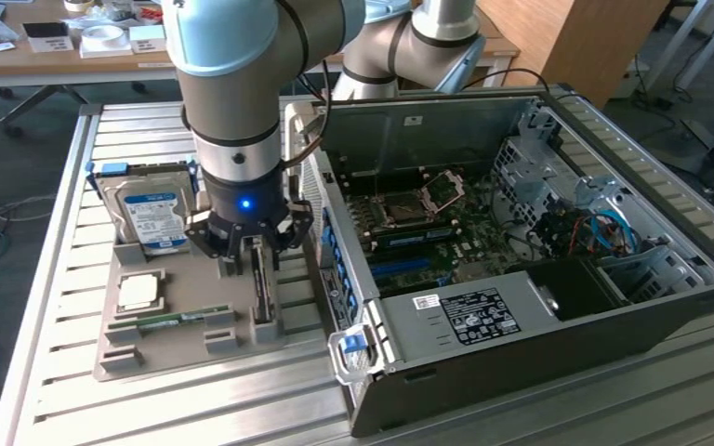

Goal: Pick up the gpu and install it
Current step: 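Pick up the gpu and move the gpu toward the slot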

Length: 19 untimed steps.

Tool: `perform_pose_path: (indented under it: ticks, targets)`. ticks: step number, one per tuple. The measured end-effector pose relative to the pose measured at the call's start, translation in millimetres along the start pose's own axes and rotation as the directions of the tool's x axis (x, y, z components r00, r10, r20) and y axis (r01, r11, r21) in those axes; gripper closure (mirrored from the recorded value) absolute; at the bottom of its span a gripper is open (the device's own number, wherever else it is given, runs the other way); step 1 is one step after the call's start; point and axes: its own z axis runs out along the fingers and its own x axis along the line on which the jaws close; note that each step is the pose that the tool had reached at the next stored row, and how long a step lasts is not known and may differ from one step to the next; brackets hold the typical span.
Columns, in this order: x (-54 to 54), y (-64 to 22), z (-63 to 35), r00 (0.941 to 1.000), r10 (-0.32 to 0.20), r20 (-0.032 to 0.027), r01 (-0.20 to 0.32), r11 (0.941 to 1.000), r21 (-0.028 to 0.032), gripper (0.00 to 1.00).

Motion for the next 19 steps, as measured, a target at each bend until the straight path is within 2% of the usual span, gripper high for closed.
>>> perform_pose_path:
  ticks: [8,9,19]
  targets:
    - [-0.1,0.0,0.0,1.0000,0.000,0.0000,0.000,1.0000,0.0000,0.51]
    - [-0.1,0.0,0.0,1.0000,0.000,0.0000,0.000,1.0000,0.0000,0.58]
    - [0.8,0.0,0.0,1.0000,0.000,0.0000,0.000,1.0000,0.0000,0.58]
